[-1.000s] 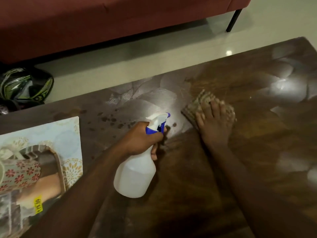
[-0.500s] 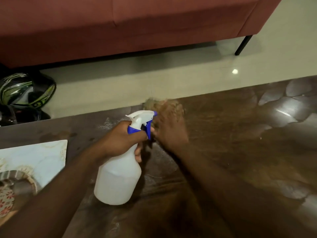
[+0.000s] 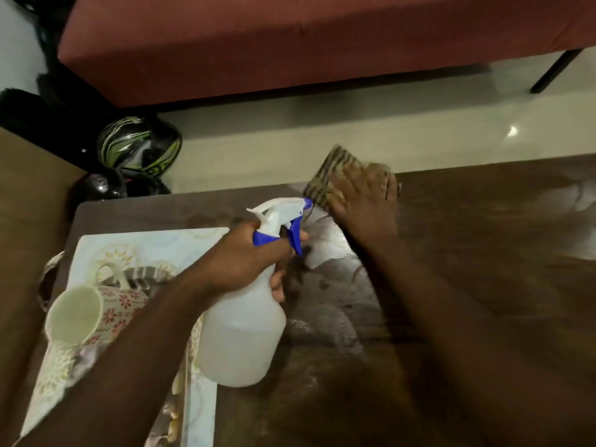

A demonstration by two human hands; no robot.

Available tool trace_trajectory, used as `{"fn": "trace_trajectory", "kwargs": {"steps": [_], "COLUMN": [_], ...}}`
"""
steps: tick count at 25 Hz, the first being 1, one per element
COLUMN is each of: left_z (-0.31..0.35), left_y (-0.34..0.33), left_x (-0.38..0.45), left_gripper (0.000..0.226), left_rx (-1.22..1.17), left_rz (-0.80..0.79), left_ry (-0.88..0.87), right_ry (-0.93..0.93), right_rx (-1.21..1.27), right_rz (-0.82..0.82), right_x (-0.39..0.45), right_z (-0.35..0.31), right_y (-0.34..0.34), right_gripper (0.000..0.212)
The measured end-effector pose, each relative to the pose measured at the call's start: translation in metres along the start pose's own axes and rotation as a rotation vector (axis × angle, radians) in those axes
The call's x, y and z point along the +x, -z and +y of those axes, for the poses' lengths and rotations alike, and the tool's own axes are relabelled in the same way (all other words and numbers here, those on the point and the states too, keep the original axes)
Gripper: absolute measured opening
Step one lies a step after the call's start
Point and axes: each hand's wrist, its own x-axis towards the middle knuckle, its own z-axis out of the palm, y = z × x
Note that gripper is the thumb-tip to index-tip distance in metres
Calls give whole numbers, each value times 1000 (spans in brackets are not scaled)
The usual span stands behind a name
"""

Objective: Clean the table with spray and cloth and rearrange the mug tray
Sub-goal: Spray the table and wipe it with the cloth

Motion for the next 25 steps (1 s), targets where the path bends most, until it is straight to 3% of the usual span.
{"fn": "trace_trajectory", "kwargs": {"steps": [1, 3, 5, 6, 8, 10, 12, 14, 15, 18, 19, 20, 23, 25], "left_z": [-7, -15, -19, -22, -28, -36, -43, -47, -50, -56, -59, -62, -67, -72], "left_y": [7, 16, 19, 18, 20, 19, 16, 13, 13, 18, 19, 19, 16, 15], "left_x": [-2, -6, -17, -22, -34, -37, -40, -50, -56, -65, -64, -63, -77, -89], "left_gripper": [17, 18, 11, 17, 25, 17, 14, 14, 15, 26, 26, 27, 34, 34], "left_rx": [22, 83, 45, 36, 1, -17, -2, -5, -28, -62, -51, -28, 36, 22], "left_rz": [37, 105, 112, 85, 53, 64, 76, 54, 42, 32, 44, 61, 70, 47], "left_ry": [-13, -29, 0, 9, 5, -33, -26, -11, -1, -23, -25, -20, 11, 21], "right_ry": [-33, 126, 375, 385, 207, 76, 236, 469, 465, 20, -25, 18, 414, 448], "right_rx": [-8, -32, -48, -49, -59, -98, -54, -85, -101, -53, -59, -61, -46, -68], "right_rz": [-42, -110, -101, -118, -91, -130, -173, -139, -142, -142, -149, -162, -200, -187], "right_x": [11, -15, -64, -70, -46, -33, -60, -93, -89, -54, -59, -78, -184, -192], "right_z": [-20, -60, -44, -28, -29, -66, -86, -57, -40, -49, -70, -90, -97, -65], "right_y": [-5, -15, -18, -9, -4, -8, -16, -16, -10, -2, -6, -8, -9, -3], "right_gripper": [64, 63, 53, 50, 51, 55, 58, 57, 57, 56, 58, 59, 55, 53]}}
